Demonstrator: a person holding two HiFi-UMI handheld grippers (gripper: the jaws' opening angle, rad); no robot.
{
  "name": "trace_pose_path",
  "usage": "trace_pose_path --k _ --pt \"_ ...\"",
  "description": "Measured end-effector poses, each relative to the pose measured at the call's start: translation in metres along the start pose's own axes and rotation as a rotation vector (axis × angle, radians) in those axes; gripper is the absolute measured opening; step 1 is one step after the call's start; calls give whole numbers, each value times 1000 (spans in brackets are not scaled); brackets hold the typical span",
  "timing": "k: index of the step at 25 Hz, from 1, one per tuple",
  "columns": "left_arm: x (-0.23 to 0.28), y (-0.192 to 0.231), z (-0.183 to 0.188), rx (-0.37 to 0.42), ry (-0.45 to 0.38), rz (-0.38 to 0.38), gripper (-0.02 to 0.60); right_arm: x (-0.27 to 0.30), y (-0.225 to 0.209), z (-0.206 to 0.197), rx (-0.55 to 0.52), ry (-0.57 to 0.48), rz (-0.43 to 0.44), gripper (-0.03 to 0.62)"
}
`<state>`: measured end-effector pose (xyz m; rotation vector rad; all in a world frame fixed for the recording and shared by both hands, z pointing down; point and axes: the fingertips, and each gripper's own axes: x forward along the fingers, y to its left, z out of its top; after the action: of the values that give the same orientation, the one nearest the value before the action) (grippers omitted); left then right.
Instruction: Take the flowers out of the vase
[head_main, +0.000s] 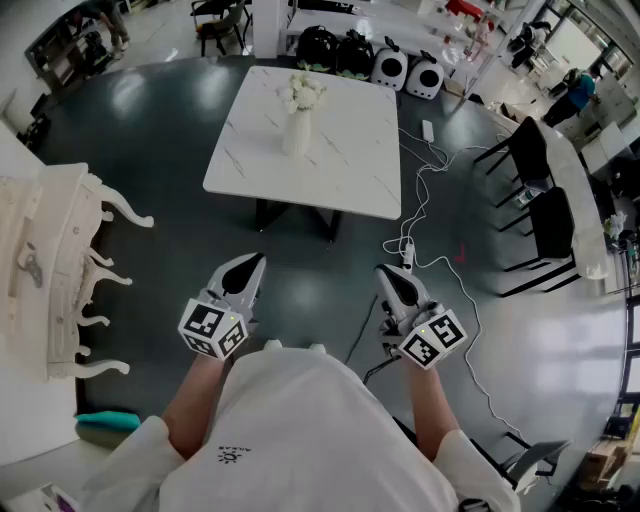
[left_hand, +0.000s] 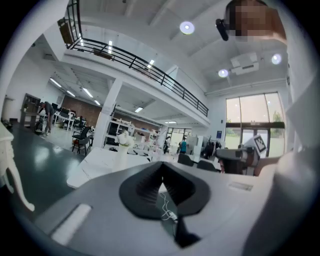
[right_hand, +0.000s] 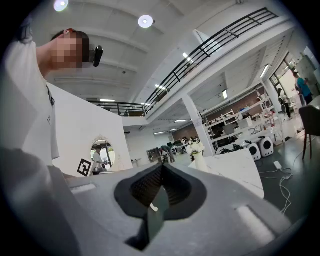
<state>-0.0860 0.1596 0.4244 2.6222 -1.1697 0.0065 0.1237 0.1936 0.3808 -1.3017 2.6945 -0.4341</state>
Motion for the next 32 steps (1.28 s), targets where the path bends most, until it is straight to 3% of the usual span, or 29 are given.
trace_pose_path --k 32 --pt "-26 31 3 14 -8 -32 -11 19 24 3 33 -45 -13 2"
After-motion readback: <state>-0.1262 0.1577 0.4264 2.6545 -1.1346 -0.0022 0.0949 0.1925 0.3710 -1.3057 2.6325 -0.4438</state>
